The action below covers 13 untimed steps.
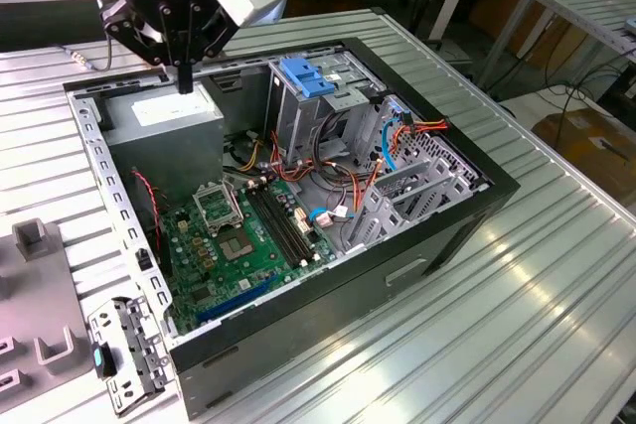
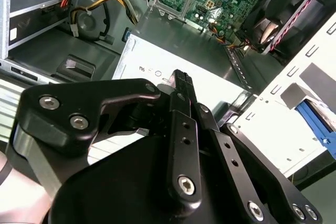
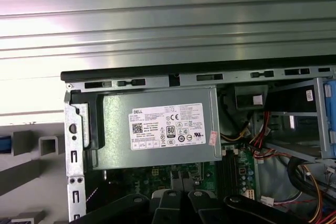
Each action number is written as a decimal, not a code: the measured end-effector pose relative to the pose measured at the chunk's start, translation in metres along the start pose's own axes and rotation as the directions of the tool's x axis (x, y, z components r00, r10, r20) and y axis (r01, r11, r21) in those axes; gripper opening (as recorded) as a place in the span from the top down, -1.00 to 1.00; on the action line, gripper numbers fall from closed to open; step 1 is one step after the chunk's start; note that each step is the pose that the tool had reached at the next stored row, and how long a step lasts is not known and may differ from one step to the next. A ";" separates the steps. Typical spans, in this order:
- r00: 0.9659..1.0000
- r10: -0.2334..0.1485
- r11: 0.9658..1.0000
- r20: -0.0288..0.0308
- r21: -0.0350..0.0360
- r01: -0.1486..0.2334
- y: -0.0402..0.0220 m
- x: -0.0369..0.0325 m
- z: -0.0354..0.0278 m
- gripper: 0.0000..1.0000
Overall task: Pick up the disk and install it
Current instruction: 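Reach for the disk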
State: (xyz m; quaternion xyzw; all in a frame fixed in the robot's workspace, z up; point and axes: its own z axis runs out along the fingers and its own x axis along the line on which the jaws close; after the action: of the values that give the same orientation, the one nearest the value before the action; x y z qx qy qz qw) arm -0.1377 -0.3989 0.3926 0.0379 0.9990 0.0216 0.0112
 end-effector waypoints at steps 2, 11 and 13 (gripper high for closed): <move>1.000 0.000 1.000 0.000 0.000 0.000 -0.0001 0.0008 0.0000 0.79; 1.000 0.000 1.000 -0.002 0.000 0.000 -0.0004 0.0055 0.0001 0.79; 1.000 0.000 1.000 -0.002 0.000 0.000 -0.0005 0.0066 0.0002 0.79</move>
State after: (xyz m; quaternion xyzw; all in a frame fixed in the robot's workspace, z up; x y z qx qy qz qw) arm -0.1443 -0.3989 0.3923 0.0379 0.9990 0.0216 0.0101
